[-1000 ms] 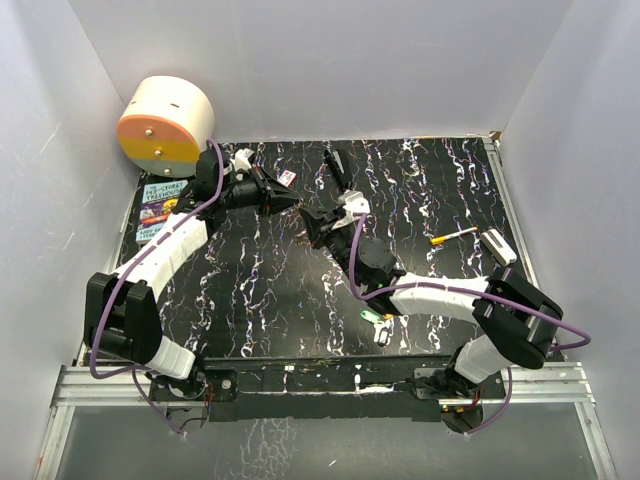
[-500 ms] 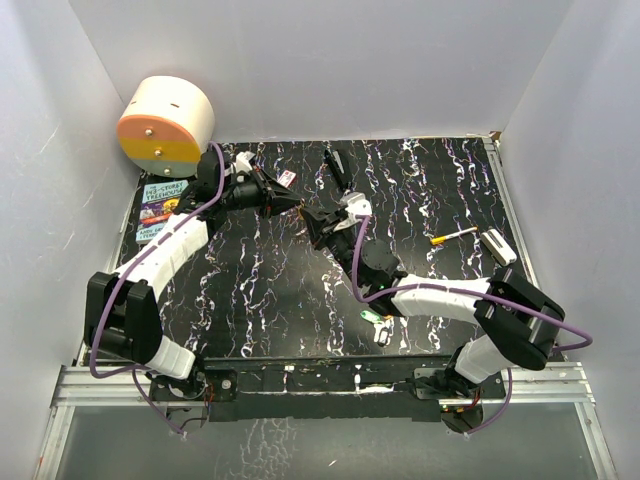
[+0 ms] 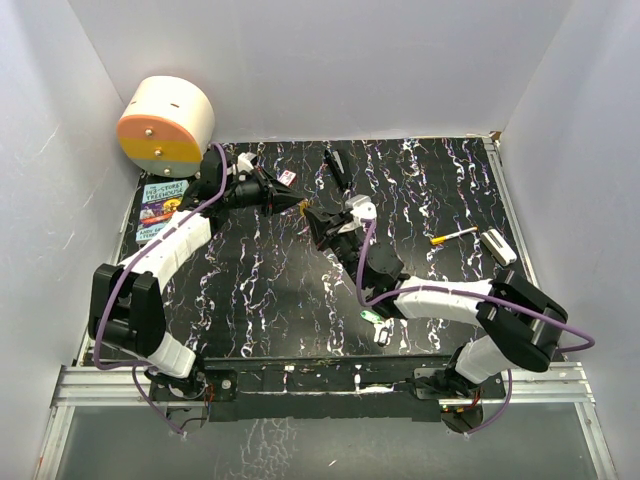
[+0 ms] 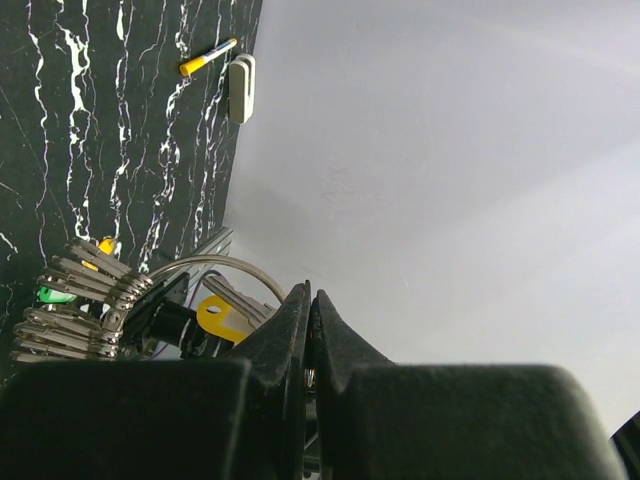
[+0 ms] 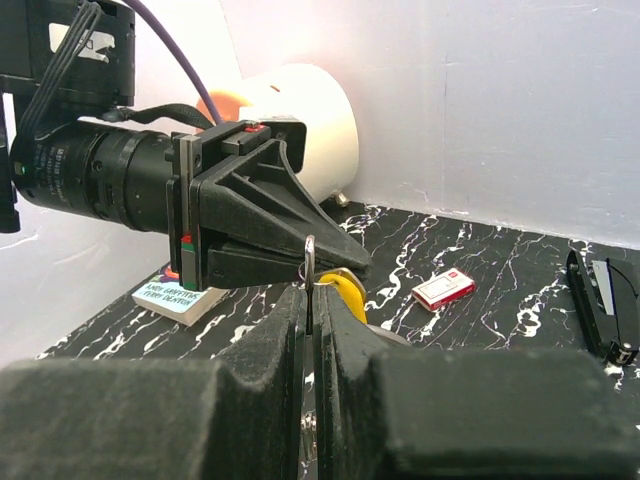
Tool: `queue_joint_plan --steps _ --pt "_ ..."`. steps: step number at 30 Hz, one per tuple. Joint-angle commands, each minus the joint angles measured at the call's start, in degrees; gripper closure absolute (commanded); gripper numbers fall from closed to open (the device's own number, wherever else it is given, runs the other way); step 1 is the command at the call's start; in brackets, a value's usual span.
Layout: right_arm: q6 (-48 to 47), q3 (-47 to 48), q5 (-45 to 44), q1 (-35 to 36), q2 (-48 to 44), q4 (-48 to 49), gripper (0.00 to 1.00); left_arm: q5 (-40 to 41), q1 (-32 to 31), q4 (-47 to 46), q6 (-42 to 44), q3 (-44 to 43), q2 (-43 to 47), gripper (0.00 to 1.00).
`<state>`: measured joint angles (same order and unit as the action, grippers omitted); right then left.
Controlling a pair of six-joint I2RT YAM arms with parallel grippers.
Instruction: Put the keys on the keyring
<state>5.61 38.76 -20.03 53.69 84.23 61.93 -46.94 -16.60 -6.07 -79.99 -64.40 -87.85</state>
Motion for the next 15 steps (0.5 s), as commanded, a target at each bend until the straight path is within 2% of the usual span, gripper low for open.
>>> queue_joint_plan --steps 1,7,15 --pt "-0.9 -0.3 -0.3 0.6 -3.0 7.5 0.92 -0.6 0.5 -1.8 -2.9 -2.3 -0.2 1.00" --pt "-2.3 -0.3 -1.5 0.7 -1.2 11.5 0.92 -0.6 0.9 -1.8 -4.6 -4.8 -1.6 1.00" --pt "-5.2 1.4 -4.0 1.0 5.8 21.4 0.92 0.1 1.4 -1.5 -7.3 -6.4 -2.1 1.00"
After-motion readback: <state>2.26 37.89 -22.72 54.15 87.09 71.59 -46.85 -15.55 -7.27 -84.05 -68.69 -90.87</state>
